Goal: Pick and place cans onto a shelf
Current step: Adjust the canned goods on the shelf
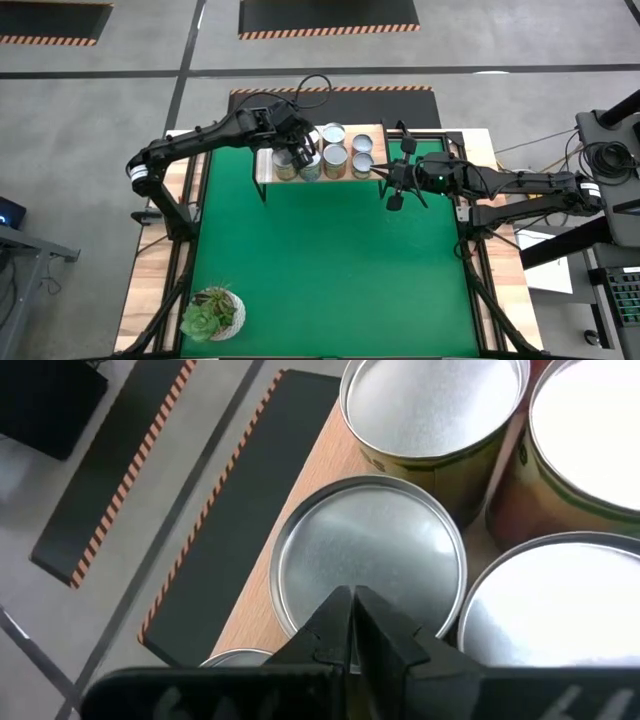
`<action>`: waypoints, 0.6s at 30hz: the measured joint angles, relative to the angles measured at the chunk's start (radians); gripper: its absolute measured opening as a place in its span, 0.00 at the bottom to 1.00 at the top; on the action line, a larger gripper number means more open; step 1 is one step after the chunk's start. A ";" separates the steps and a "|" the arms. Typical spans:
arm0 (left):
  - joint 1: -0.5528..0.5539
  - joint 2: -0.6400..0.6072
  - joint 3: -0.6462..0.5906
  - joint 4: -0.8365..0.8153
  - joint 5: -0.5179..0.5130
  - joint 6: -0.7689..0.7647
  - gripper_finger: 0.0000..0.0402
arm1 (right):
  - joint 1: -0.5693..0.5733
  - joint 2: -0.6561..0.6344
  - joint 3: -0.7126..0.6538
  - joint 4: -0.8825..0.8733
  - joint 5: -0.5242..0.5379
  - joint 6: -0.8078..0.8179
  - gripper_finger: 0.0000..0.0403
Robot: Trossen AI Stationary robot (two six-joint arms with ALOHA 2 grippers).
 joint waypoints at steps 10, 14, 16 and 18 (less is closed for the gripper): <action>0.000 -0.003 0.000 0.000 0.000 -0.004 0.00 | 0.000 0.000 0.000 0.000 0.000 0.000 0.03; -0.002 -0.008 0.000 0.001 0.000 -0.011 0.00 | 0.000 0.000 0.000 0.000 0.000 0.000 0.03; -0.007 -0.016 0.000 0.001 0.000 -0.018 0.00 | 0.000 0.000 0.000 -0.003 0.000 0.000 0.03; -0.019 -0.027 0.000 0.001 0.000 -0.030 0.00 | 0.000 0.000 0.000 -0.004 0.000 0.001 0.03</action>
